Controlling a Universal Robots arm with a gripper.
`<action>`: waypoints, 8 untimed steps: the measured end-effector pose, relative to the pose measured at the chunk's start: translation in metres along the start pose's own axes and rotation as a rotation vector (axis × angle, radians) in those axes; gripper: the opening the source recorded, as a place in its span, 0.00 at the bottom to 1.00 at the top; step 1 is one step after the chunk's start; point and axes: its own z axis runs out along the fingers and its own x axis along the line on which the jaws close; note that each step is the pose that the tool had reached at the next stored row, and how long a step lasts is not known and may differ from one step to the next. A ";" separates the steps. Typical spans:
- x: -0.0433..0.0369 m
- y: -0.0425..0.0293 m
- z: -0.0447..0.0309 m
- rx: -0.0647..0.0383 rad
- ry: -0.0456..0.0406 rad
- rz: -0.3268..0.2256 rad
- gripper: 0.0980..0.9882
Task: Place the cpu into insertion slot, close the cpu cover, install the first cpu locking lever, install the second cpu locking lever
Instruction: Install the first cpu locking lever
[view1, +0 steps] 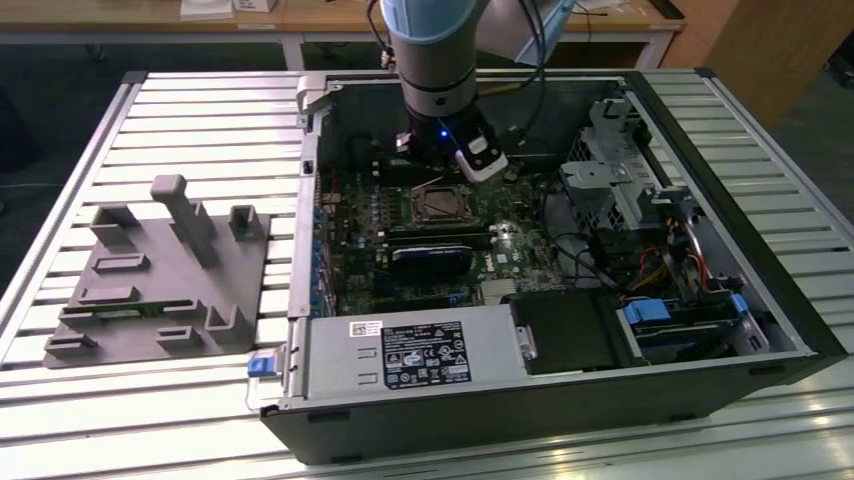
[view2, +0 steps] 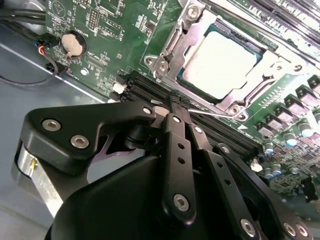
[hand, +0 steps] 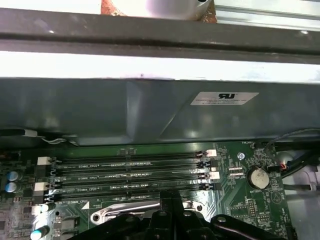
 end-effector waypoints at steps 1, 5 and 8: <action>0.0003 0.0002 0.0003 0.001 -0.0028 0.001 0.01; 0.0036 0.0011 0.0011 0.004 -0.0133 0.018 0.01; 0.0045 0.0008 0.0024 0.010 -0.0244 0.053 0.01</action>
